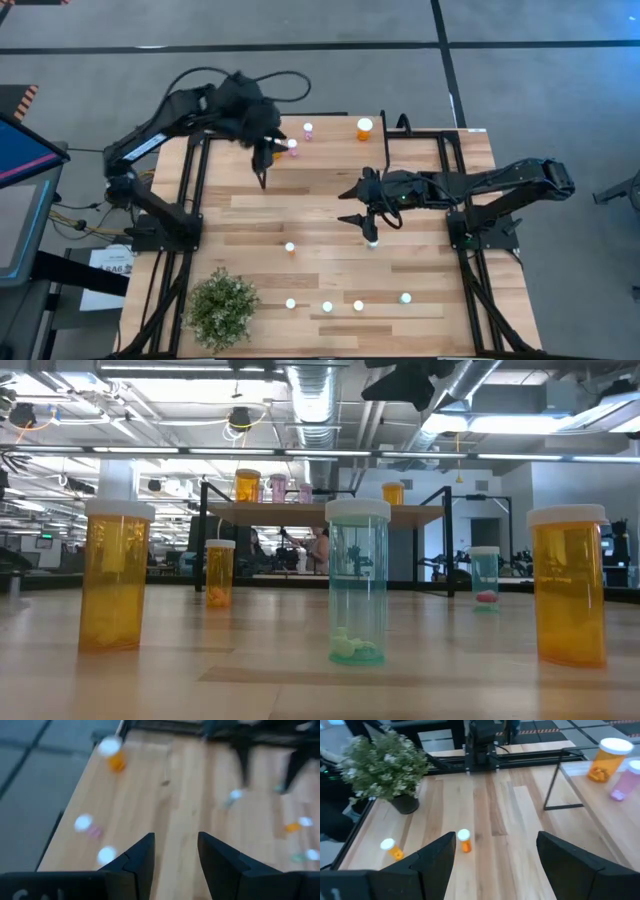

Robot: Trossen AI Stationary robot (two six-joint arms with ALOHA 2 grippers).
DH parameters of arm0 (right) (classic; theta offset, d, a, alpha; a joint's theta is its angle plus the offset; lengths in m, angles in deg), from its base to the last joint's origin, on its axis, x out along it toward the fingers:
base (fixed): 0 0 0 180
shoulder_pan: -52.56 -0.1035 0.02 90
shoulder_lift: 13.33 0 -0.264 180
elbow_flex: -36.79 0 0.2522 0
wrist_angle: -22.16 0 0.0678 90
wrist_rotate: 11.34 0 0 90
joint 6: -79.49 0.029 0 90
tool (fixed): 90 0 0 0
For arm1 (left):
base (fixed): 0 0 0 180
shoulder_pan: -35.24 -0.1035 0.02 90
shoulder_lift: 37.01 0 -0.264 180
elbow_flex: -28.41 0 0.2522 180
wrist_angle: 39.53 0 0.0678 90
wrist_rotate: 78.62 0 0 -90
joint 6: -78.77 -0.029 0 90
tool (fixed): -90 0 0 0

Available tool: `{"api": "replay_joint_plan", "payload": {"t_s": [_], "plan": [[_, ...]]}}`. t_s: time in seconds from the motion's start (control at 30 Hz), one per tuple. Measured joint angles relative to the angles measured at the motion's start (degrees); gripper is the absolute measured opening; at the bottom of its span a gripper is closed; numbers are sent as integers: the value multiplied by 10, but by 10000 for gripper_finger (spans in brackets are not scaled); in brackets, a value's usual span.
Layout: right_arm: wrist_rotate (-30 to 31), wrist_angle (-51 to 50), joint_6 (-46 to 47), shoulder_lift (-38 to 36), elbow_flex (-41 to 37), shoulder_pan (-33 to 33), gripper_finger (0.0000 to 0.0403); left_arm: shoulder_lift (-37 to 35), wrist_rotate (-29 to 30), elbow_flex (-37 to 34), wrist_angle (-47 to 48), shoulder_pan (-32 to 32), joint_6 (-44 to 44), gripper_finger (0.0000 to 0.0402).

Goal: Pick and place medicine bottles onto shelf by color
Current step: Put the small green pill bottle on the shelf

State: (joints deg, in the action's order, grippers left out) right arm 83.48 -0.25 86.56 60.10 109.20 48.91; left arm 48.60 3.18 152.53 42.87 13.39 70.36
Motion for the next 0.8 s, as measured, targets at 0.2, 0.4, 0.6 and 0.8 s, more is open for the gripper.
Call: {"api": "replay_joint_plan", "payload": {"t_s": [0.2, 0.4, 0.6, 0.8], "plan": [[16, 5, 0, 0, 0, -13, 302, -66, 102, -33, -32, 123, 28, 135], [19, 16, 0, 0, 0, -16, 302, -200, 148, -240, -194, 203, 67, 135], [19, 33, 0, 0, 0, -17, 302, -337, 135, -462, -371, 258, 107, 135], [20, 34, 0, 0, 0, -27, 302, -443, 155, -652, -540, 315, 144, 135]]}}
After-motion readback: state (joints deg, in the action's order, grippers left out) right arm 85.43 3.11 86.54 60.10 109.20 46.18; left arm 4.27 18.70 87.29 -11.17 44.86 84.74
